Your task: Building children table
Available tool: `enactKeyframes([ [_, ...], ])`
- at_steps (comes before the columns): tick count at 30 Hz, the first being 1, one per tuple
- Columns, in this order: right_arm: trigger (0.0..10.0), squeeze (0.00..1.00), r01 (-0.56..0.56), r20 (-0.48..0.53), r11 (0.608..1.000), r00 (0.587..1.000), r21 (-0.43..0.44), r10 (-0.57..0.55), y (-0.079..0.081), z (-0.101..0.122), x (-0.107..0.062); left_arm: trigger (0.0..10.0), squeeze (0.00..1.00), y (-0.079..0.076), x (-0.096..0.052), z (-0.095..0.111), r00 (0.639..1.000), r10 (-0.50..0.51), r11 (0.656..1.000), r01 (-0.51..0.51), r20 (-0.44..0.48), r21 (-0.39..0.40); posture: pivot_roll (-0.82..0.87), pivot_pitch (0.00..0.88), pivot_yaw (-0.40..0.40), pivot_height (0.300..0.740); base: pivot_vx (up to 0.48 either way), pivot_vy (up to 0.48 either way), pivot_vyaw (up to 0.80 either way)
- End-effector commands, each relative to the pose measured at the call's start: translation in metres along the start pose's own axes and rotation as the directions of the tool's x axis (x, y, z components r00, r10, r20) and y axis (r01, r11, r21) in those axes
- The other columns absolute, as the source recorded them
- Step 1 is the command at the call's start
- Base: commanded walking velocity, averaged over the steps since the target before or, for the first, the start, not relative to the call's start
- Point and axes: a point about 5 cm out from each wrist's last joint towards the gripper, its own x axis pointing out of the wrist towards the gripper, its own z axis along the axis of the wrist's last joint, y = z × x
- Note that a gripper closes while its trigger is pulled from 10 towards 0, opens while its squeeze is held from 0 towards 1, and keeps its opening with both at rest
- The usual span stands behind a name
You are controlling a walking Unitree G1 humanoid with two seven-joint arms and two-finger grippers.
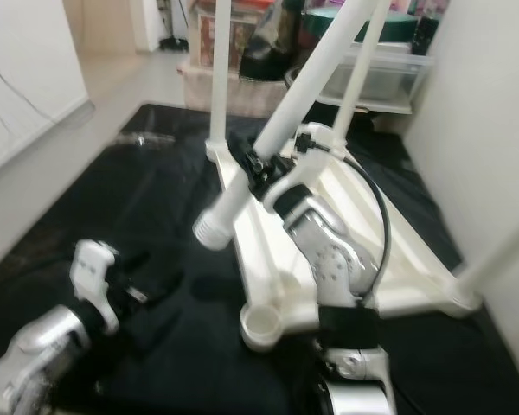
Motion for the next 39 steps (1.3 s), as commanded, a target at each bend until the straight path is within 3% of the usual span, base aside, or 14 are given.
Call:
enactKeyframes([
  [1,0.0,0.00,0.006,-0.009,1.000,1.000,-0.008,-0.006,-0.002,-0.001,-0.002,10.0,0.00,0.000,-0.001,-0.001,1.000,0.006,1.000,-0.006,0.004,-0.019,0.08,0.000,-0.080,0.740,0.000,0.000,0.00],
  [15,0.0,0.00,0.056,-0.015,0.997,0.998,-0.045,-0.057,-0.012,0.000,-0.008,10.0,0.00,0.009,0.001,-0.003,0.998,0.065,0.998,-0.065,-0.013,-0.013,0.08,0.000,-0.075,0.740,0.000,0.000,0.00],
  [19,0.0,0.00,0.052,-0.039,0.999,0.998,-0.010,-0.052,-0.012,-0.002,-0.009,10.0,0.00,0.013,0.001,-0.004,0.996,0.083,0.996,-0.083,-0.029,-0.025,0.08,0.000,-0.074,0.740,0.000,0.000,-0.60],
  [29,0.0,0.00,0.041,-0.058,0.999,0.997,-0.024,-0.042,-0.010,-0.008,-0.012,10.0,0.00,0.017,0.003,-0.005,0.994,0.103,0.994,-0.104,-0.033,-0.036,0.08,0.000,-0.072,0.740,0.000,0.480,-0.80],
  [39,0.0,0.00,0.052,-0.061,0.997,0.997,-0.056,-0.056,-0.012,-0.010,-0.013,10.0,0.00,0.021,0.002,-0.002,0.992,0.127,0.992,-0.127,-0.012,-0.023,0.08,0.000,-0.071,0.740,0.000,0.181,0.00],
])
